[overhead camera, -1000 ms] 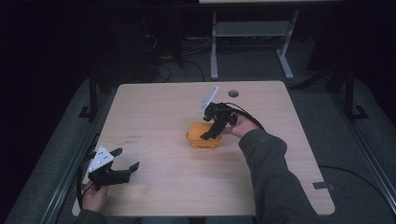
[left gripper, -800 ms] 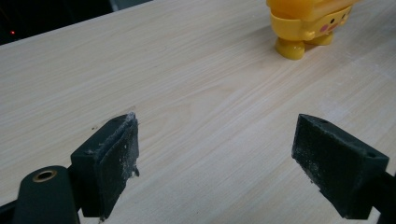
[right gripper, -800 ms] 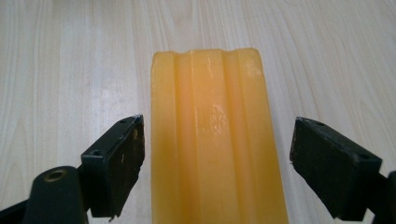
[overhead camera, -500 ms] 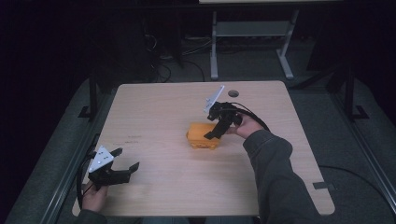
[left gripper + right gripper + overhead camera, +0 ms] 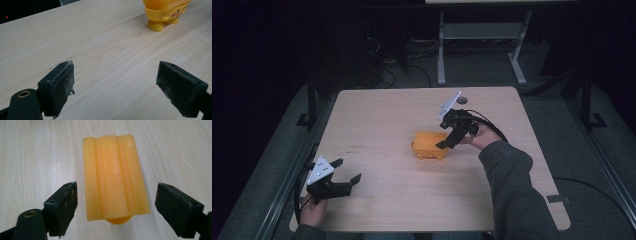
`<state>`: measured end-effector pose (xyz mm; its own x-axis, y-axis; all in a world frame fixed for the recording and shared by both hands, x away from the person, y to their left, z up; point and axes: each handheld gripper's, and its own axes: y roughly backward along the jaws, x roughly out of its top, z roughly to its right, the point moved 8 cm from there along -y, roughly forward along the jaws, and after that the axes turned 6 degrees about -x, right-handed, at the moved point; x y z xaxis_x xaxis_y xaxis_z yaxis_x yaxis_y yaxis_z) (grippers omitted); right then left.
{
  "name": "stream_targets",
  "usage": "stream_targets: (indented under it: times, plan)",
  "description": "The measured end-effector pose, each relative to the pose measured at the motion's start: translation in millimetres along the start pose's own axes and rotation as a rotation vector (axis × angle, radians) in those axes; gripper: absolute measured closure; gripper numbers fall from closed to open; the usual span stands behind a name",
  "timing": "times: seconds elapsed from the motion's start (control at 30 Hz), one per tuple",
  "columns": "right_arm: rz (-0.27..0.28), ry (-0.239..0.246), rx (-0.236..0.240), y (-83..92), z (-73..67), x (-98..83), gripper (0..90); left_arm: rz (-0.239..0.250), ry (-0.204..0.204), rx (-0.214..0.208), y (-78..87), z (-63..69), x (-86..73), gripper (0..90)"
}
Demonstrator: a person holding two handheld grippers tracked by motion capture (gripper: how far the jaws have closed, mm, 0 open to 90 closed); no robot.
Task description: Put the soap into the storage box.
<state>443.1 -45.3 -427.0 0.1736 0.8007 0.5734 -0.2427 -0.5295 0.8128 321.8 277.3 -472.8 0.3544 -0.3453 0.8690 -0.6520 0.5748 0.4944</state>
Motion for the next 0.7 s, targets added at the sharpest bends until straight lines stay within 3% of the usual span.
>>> stream_targets:
  times: [0.7]
  plan:
    - [0.001,-0.049,-0.013,14.6,-3.2,-22.4,17.7,-0.002,-0.003,-0.002,-0.6,0.9,-0.1,14.2]
